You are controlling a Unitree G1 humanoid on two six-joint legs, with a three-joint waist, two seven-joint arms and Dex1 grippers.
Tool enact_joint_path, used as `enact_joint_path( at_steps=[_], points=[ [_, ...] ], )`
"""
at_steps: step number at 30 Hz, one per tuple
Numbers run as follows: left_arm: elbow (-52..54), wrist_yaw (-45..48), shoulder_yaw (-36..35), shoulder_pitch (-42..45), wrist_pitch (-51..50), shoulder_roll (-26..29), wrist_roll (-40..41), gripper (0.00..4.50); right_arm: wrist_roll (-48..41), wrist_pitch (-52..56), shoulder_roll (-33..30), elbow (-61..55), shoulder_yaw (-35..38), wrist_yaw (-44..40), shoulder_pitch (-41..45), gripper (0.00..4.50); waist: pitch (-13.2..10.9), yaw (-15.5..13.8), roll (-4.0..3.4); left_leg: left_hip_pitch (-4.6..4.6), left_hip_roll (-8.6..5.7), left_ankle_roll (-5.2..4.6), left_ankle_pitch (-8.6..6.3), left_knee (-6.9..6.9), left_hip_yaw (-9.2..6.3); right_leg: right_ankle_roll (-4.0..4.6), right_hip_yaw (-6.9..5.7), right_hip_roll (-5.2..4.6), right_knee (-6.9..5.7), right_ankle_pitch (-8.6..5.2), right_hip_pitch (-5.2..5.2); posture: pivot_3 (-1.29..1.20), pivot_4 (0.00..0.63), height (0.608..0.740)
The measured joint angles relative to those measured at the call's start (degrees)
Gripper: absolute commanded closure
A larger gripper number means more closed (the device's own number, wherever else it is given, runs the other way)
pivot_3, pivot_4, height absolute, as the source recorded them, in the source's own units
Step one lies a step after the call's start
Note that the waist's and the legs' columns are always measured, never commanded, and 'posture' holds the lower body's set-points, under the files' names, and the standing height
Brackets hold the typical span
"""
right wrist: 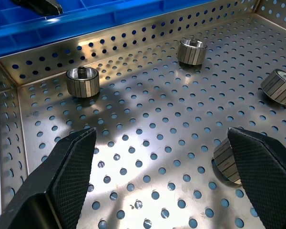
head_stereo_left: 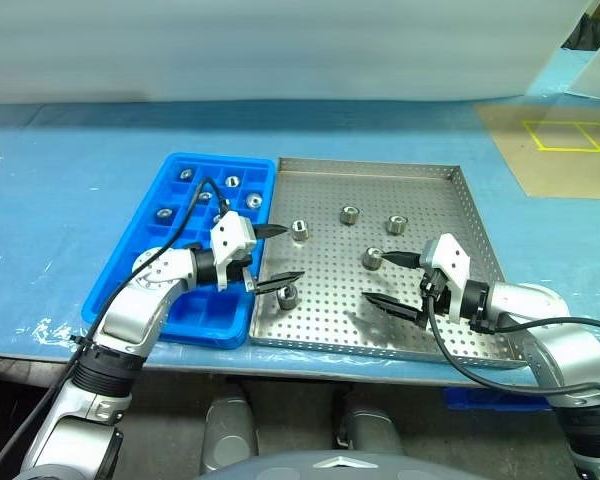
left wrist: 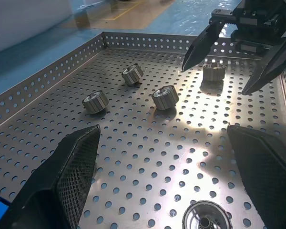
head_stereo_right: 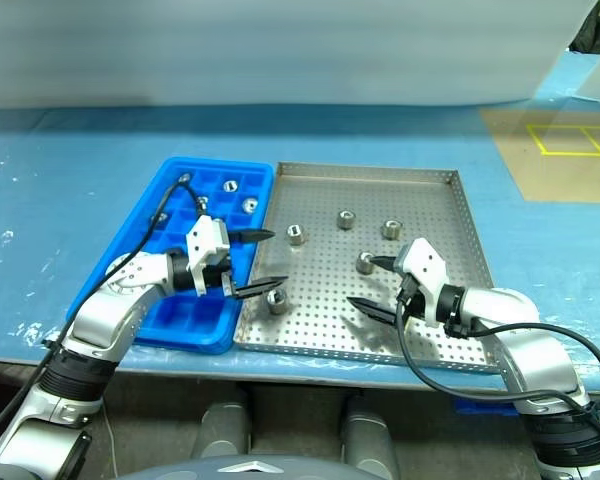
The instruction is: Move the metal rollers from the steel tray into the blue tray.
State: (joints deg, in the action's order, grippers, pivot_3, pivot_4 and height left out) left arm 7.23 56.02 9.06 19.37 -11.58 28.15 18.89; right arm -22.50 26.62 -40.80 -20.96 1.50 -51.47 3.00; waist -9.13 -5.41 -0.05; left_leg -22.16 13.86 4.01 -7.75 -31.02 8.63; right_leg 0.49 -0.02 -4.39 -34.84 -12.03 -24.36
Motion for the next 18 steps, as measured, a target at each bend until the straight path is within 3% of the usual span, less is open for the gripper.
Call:
enact_joint_path(
  at_steps=[18],
  points=[
    [2.9,1.0,-0.1,0.6,-4.8,3.2,1.6,0.03,0.0,-0.1,0.9,2.3,-1.3,-0.3,2.6,0.0,0.0,0.0,0.0,0.0,0.0,-0.01,0.0,0.0,0.0,0.21,0.0,0.0,0.0,0.13,0.0,0.0,0.15,0.74]
  ],
)
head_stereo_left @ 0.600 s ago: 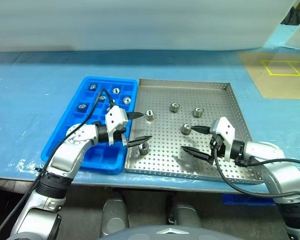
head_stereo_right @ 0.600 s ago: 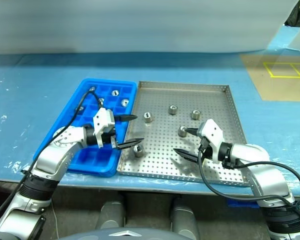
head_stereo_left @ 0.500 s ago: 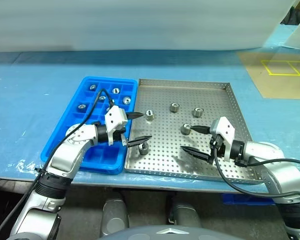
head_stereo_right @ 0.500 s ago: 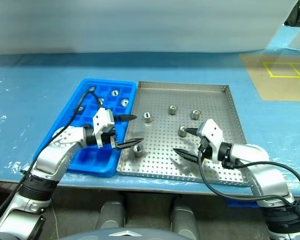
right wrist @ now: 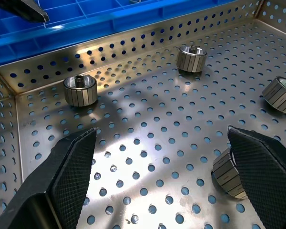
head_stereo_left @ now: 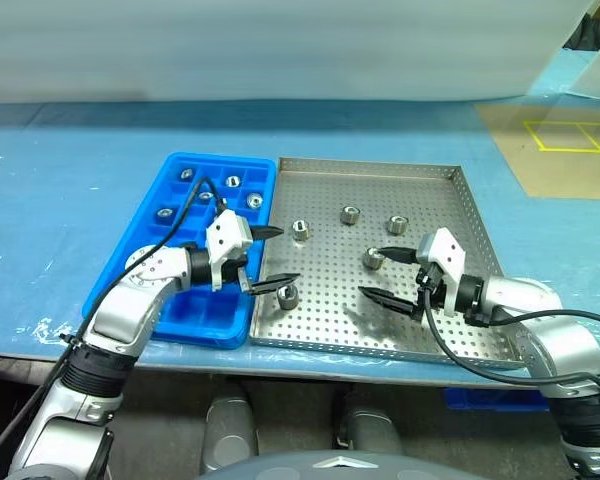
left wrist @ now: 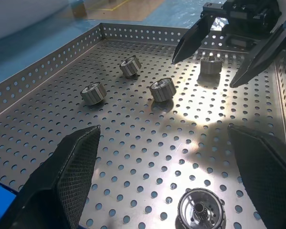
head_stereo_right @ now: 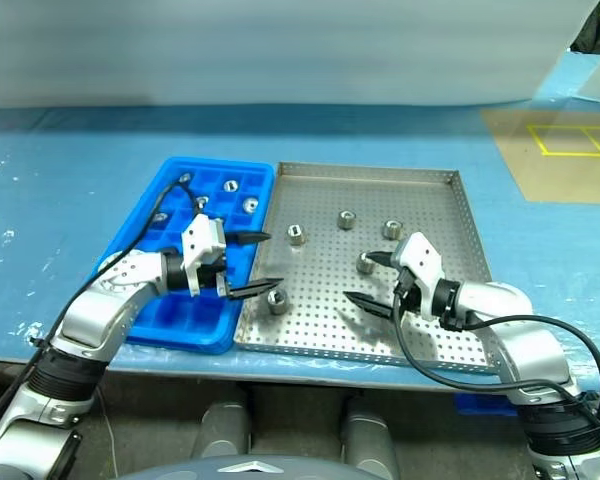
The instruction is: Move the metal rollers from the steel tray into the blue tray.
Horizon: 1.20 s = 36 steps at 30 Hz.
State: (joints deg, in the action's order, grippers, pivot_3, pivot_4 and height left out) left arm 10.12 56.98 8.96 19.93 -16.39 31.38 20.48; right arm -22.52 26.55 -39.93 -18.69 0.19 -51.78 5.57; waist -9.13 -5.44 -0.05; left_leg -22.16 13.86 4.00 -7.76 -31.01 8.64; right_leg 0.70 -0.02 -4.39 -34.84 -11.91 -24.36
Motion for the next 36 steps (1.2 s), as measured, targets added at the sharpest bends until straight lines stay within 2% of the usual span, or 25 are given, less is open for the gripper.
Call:
enact_joint_path(
  at_steps=[7,12,20,36],
  points=[
    [1.0,2.3,0.8,1.6,-3.1,3.1,-0.6,0.03,0.1,0.1,0.0,0.0,-0.4,-0.4,0.2,0.0,0.0,0.0,0.0,0.0,0.0,0.0,0.0,0.0,0.0,0.01,0.0,0.0,0.0,0.0,0.0,-0.01,0.15,0.74],
    [1.0,5.4,5.0,2.8,-5.6,6.8,-3.3,0.03,0.9,0.4,-0.1,0.0,-1.1,-0.3,0.3,0.0,0.0,0.0,-0.01,0.02,0.0,0.0,0.0,0.02,0.02,0.0,0.01,0.0,0.0,0.0,0.0,-0.01,0.15,0.74],
    [-0.3,7.8,8.2,9.5,-8.8,6.5,-5.3,0.03,0.8,2.5,-0.4,-0.6,-1.4,-0.5,-0.1,0.0,0.0,0.0,-0.01,0.03,-0.02,0.01,0.0,0.02,0.01,0.06,0.02,0.0,-0.01,0.04,0.01,-0.02,0.15,0.74],
    [-6.2,15.8,19.9,19.0,-9.9,5.5,-14.4,0.03,0.8,3.6,-0.4,-1.9,-1.5,-0.3,-1.1,0.0,0.0,0.0,-0.01,0.02,-0.03,0.01,0.01,0.02,0.01,0.08,0.03,-0.01,0.0,0.05,0.01,-0.02,0.15,0.74]
  ],
)
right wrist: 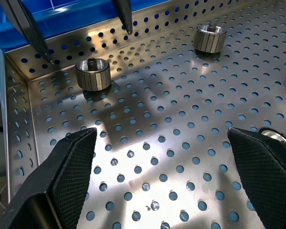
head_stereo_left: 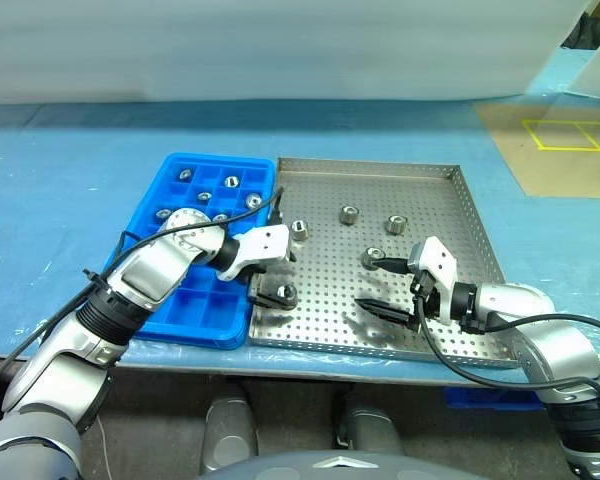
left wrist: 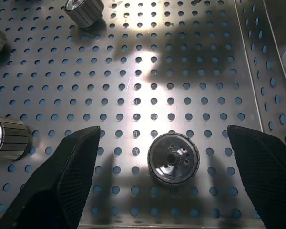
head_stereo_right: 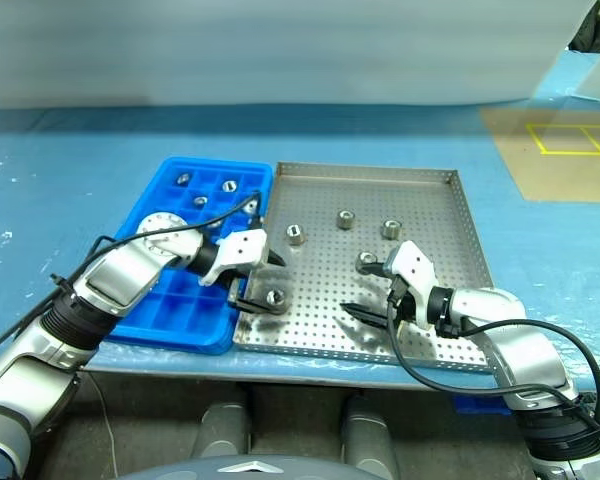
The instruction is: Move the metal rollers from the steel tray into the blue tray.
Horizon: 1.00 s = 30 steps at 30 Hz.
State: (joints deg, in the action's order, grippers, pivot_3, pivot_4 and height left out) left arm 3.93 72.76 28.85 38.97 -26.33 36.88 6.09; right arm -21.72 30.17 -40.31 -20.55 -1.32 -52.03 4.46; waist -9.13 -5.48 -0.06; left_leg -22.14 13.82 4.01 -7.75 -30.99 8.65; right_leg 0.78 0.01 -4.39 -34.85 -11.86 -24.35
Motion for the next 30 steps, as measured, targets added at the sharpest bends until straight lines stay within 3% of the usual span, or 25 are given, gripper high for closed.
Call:
enact_joint_path(
  at_steps=[11,14,16,26,29,30],
  points=[
    [-3.2,2.8,4.9,2.5,-0.3,-2.1,-6.1,0.03,0.0,0.3,0.1,-0.5,-0.3,0.6,-0.5,0.0,0.0,0.0,0.0,0.0,-0.02,0.0,0.0,-0.01,0.0,0.0,0.0,-0.01,-0.01,0.0,0.01,-0.03,0.15,0.74],
    [-3.5,4.3,5.5,3.1,-0.2,-2.2,-7.2,0.63,0.0,0.3,0.1,-0.6,-0.3,0.7,-0.5,0.0,0.0,0.0,0.0,0.01,-0.01,0.0,0.0,-0.01,0.0,0.01,0.01,-0.01,-0.01,0.01,0.01,-0.03,0.15,0.74],
    [-3.6,5.0,5.5,3.2,0.0,-2.2,-7.5,1.27,0.0,0.3,0.1,-0.6,-0.3,0.9,-0.5,0.0,0.0,0.0,0.0,0.02,-0.01,0.0,0.0,-0.01,0.0,0.01,0.01,-0.01,-0.01,0.01,0.01,-0.04,0.15,0.74],
    [-3.6,7.5,5.3,3.0,0.6,-2.2,-7.5,1.27,0.0,0.3,0.7,-0.6,-0.3,1.8,-0.5,0.0,0.0,0.0,-0.01,0.02,-0.01,0.0,0.0,0.0,0.01,0.01,0.02,-0.01,0.0,0.01,0.02,-0.04,0.15,0.74],
    [-3.9,5.6,4.8,2.8,0.9,-3.2,-7.6,1.85,-0.4,0.5,0.7,-0.6,-0.3,1.8,-0.5,0.0,0.0,0.0,-0.02,0.02,-0.02,0.0,0.0,-0.01,0.0,0.01,0.01,-0.01,0.0,0.01,0.03,-0.04,0.15,0.74],
    [-3.9,4.8,4.5,2.5,0.7,-3.9,-7.4,1.85,-0.5,0.5,0.7,-0.7,-0.3,1.8,-0.5,0.0,0.0,-0.1,-0.01,0.02,-0.02,0.0,0.0,-0.01,0.0,0.01,0.0,-0.02,-0.01,0.01,0.04,-0.04,0.15,0.74]
  ],
)
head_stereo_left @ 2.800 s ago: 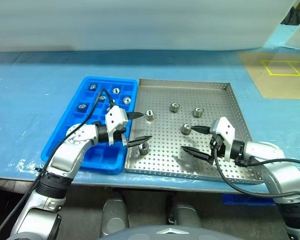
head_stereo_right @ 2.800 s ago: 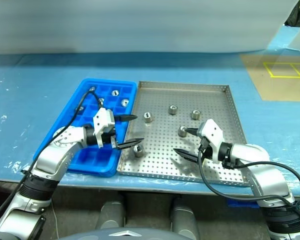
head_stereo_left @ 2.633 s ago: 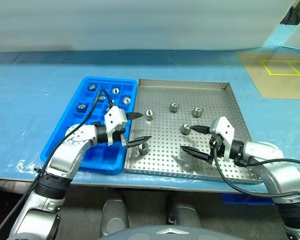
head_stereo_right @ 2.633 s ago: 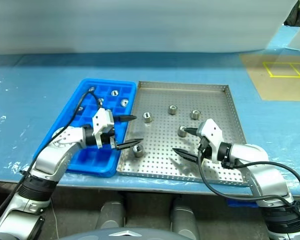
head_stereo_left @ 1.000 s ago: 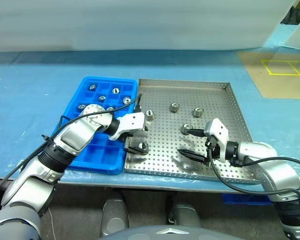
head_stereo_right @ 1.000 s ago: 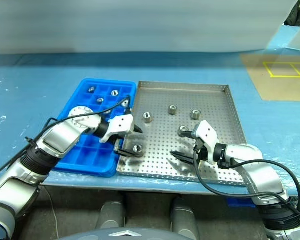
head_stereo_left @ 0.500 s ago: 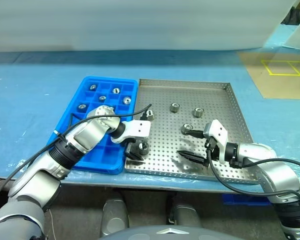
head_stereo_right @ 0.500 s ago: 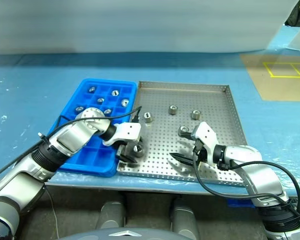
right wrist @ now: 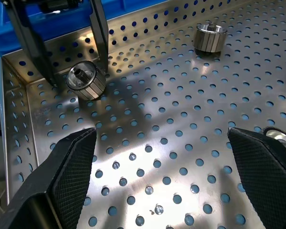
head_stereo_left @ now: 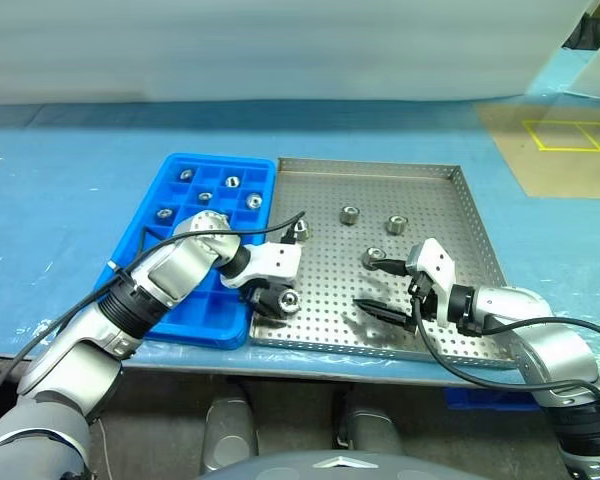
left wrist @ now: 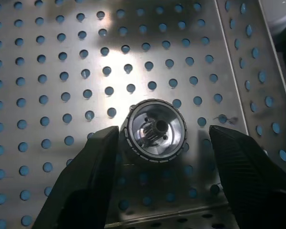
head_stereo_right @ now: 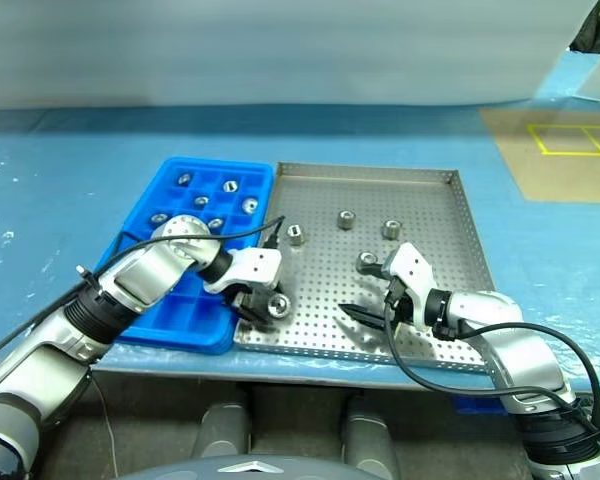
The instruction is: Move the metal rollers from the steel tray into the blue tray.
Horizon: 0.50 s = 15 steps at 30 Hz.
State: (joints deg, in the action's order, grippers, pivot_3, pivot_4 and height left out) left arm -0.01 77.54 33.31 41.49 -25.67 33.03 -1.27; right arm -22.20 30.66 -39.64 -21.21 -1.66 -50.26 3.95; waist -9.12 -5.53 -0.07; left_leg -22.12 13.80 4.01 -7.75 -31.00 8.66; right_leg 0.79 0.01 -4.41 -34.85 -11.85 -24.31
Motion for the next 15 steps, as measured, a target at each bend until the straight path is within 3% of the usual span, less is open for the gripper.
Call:
enact_joint_path(
  at_steps=[9,15],
  points=[
    [6.2,-6.5,-11.1,-5.3,-7.8,-0.6,8.1,1.85,-0.2,0.0,0.0,0.2,-0.8,-0.3,1.3,0.0,0.0,0.2,0.0,0.02,0.02,-0.01,0.0,0.03,0.0,0.0,-0.02,0.01,0.01,0.0,0.0,-0.01,0.15,0.74],
    [8.2,-6.5,-11.2,-7.4,-8.3,2.9,8.6,1.85,-0.1,-0.2,0.1,1.7,-1.9,-1.3,3.3,0.0,0.0,-0.1,-0.01,-0.04,-0.04,-0.02,-0.01,0.03,0.0,-0.01,-0.01,-0.01,0.05,-0.01,0.0,-0.01,0.15,0.74]
  ],
)
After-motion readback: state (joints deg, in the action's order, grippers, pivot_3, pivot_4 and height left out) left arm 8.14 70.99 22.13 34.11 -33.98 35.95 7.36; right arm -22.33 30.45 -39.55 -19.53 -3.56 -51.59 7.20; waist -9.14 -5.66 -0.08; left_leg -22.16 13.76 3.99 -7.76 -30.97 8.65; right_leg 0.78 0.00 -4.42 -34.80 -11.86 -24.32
